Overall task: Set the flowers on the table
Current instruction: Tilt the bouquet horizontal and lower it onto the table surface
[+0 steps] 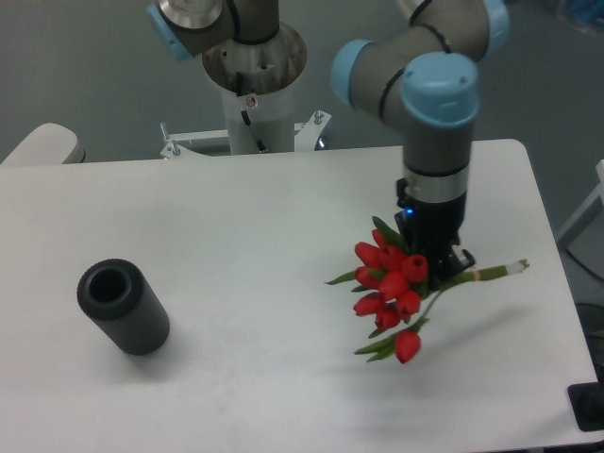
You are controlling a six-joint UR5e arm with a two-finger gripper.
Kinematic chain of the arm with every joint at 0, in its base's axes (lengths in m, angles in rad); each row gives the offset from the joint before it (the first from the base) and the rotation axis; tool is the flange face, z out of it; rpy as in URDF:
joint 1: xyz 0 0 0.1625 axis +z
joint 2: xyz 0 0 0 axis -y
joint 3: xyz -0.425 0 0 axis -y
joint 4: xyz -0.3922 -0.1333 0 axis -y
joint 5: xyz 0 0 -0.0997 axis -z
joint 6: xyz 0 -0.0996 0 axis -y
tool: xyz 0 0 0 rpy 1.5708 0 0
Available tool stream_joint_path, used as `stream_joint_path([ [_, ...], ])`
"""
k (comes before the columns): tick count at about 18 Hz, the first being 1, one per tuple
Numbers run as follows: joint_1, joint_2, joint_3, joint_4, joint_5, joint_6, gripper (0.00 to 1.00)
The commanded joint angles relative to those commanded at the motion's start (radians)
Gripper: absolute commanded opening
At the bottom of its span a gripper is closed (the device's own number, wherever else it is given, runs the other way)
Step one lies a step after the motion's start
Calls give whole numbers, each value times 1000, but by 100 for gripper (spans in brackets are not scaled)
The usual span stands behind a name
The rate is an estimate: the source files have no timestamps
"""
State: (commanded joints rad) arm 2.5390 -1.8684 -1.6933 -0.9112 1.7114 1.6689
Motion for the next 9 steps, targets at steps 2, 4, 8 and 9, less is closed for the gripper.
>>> stream_joint_path([
  [2,-41,-5,-31,3,81,11,19],
  [4,-61,-6,-63,8,106,11,19],
  [8,-62,-5,-132,8,109,9,19],
  [9,-62,-2,-150,8,109,9,20],
])
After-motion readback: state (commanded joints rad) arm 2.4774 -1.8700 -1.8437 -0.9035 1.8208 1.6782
